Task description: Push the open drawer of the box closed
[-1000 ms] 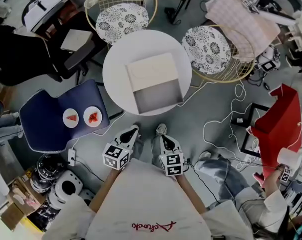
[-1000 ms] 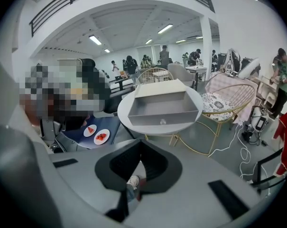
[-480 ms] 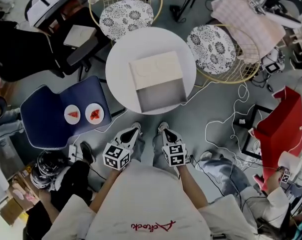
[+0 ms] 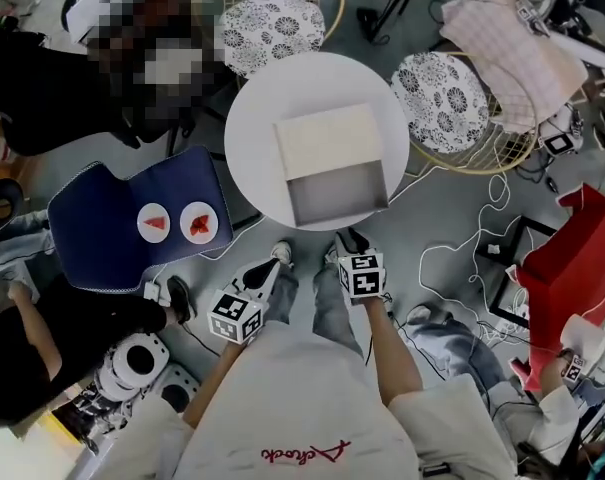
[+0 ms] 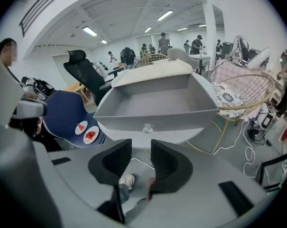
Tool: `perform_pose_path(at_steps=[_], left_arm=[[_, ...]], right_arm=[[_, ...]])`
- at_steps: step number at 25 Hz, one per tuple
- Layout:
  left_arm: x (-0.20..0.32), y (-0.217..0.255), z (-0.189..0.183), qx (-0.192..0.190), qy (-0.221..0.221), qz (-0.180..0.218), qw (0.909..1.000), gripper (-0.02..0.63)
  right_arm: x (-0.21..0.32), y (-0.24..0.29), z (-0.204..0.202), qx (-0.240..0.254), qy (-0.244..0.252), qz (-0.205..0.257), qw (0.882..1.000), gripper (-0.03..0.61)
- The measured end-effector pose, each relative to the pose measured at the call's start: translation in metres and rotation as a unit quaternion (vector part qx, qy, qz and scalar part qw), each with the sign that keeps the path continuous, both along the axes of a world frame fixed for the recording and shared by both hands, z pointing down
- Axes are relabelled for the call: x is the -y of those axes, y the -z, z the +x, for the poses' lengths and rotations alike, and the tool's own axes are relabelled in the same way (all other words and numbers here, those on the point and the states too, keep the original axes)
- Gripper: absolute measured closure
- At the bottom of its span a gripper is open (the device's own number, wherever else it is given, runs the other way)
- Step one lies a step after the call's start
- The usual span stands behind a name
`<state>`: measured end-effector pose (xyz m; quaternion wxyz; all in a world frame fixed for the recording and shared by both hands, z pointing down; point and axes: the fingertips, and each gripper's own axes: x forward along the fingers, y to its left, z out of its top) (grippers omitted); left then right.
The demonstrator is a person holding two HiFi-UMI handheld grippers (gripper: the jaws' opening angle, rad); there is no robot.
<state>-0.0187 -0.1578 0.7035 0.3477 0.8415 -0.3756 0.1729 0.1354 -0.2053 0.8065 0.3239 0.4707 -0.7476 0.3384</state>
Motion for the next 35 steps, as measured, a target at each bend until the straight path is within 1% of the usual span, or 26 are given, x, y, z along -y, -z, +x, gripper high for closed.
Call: perform_pose_path(at_steps=[8, 9, 11, 12, 25, 30, 35], left_arm=[[-0.001, -0.001, -0.010, 0.005, 0.012, -0.009, 0.9999, 0.601], [-0.001, -0.002, -0.011, 0.006, 0.013, -0.010, 0.9999, 0.601], [-0.001, -0.003, -0.013, 0.007, 0.015, -0.010, 0.9998, 0.601], [0.000, -0.003, -0.014, 0.007, 0.016, -0.010, 0.9998, 0.601], [0.003, -0.001, -0.017, 0.003, 0.024, -0.008, 0.9997, 0.601], [0.003, 0.001, -0.019, 0.000, 0.031, -0.007, 0.9995, 0.601], [0.003, 0.001, -0.027, 0.004, 0.040, -0.010, 0.9991, 0.601]], right_arm=[[0.026, -0.012, -0.002, -0.009, -0.004, -0.006, 1.000, 0.443], [0.028, -0.012, -0.002, -0.013, -0.006, -0.005, 1.000, 0.454], [0.032, -0.013, -0.001, -0.025, -0.008, 0.000, 1.000, 0.499], [0.032, -0.013, 0.000, -0.028, -0.008, 0.002, 1.000, 0.502], [0.038, -0.005, -0.002, -0.039, 0.000, 0.000, 0.999, 0.503], [0.054, -0.004, -0.004, -0.044, 0.005, 0.004, 0.999, 0.503], [0.083, -0.003, -0.008, -0.043, 0.007, 0.008, 0.999, 0.503]])
